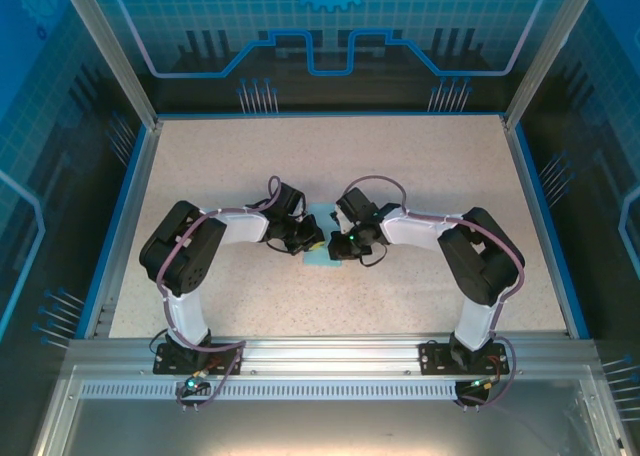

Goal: Fold a paper plane with a square sheet of paper (pick it up from the middle)
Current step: Fold the triangle a second time at the center of the table.

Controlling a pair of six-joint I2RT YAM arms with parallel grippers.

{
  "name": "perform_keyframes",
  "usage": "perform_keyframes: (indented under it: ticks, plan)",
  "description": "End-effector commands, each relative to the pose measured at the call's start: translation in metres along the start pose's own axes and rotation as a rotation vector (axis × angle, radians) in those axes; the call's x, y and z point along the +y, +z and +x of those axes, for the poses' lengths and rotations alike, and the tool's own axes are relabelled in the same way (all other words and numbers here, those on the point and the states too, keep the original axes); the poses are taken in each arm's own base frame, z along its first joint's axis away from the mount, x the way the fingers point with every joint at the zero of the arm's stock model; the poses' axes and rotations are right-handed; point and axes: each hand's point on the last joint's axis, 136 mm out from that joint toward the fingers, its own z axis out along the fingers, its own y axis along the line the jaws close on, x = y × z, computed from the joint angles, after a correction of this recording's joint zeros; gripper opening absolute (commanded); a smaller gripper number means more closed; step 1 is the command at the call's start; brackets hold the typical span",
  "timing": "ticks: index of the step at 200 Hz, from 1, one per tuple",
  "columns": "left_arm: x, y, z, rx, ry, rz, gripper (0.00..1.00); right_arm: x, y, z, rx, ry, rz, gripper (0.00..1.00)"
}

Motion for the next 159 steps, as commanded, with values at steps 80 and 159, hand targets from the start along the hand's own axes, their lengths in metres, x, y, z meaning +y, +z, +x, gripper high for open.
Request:
perform_keyframes:
  ticks: [80,159]
  plan:
    - [0.037,0.007,0.009,0.008,-0.061,-0.140,0.08,-0.021,0.007,0.022,0.067,0.016,0.077,0.11]
    - [0.036,0.007,0.008,0.008,-0.059,-0.140,0.08,-0.024,0.000,0.026,0.075,0.013,0.102,0.11]
